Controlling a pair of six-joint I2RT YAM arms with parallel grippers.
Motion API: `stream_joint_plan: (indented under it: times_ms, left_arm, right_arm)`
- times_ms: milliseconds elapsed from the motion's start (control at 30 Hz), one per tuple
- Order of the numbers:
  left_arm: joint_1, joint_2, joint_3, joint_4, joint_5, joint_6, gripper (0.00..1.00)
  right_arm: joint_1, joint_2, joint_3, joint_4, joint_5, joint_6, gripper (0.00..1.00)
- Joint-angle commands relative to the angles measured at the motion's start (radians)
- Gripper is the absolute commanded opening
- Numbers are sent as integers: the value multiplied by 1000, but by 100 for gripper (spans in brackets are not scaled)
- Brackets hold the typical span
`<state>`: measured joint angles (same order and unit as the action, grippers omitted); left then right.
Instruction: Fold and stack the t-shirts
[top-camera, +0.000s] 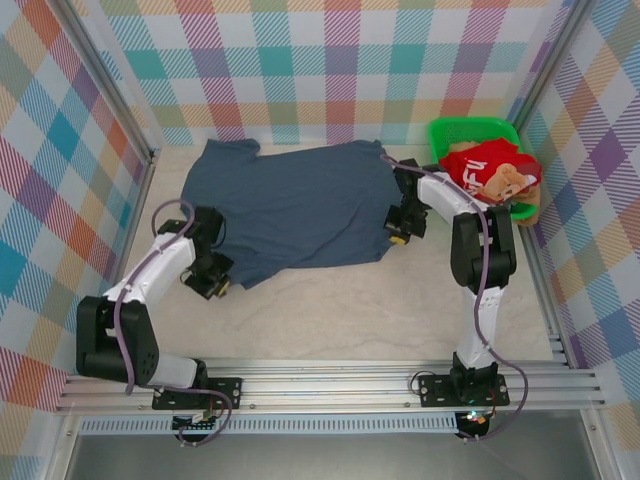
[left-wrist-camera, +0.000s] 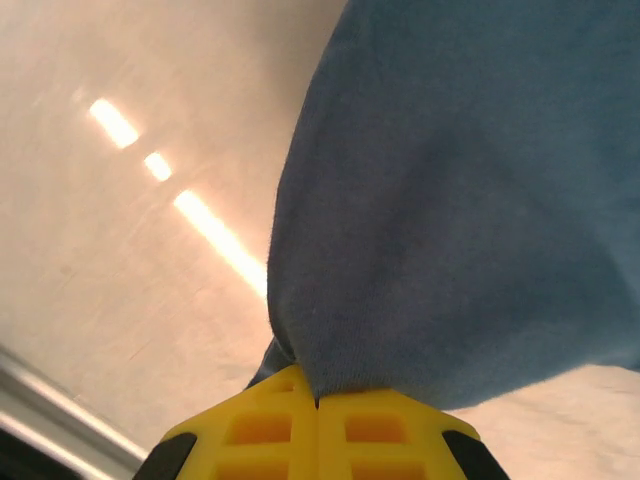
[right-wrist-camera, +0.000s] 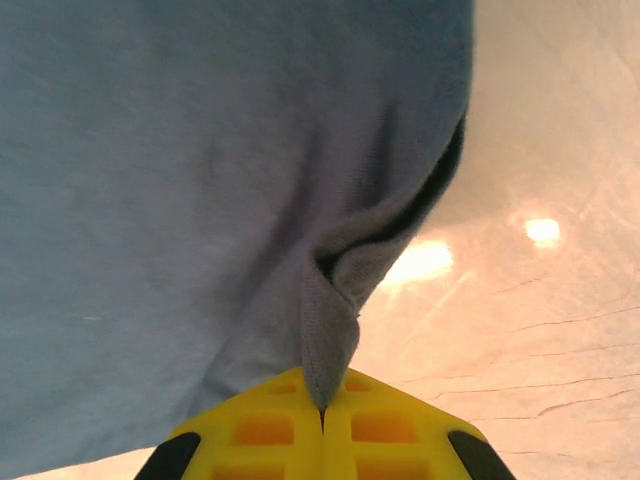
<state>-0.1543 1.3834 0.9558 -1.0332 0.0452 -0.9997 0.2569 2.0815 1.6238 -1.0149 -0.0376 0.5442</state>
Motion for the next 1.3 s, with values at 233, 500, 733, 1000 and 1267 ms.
stream_joint_plan:
  times_ms: [233,500,733,1000,1267]
  left_arm:
    - [-26,-83,-85,-42,-117,8,0]
    - [-26,76,-56,9,-229,78,0]
    - [3,200,43,110,-407,212,0]
    - [-14,307,109,79,-438,230,51]
    - [-327,39,79,26,-344,187,42]
  right_arm:
    - [-17,-89,-147,47,100,-75,0]
    - [-27,-82,-192,74,140,-110,0]
    - [-27,-58,-173,71,153,-142,0]
    - [-27,-47,-169,71,133,-151,0]
    - [-27,-42,-156,70,104,-137,0]
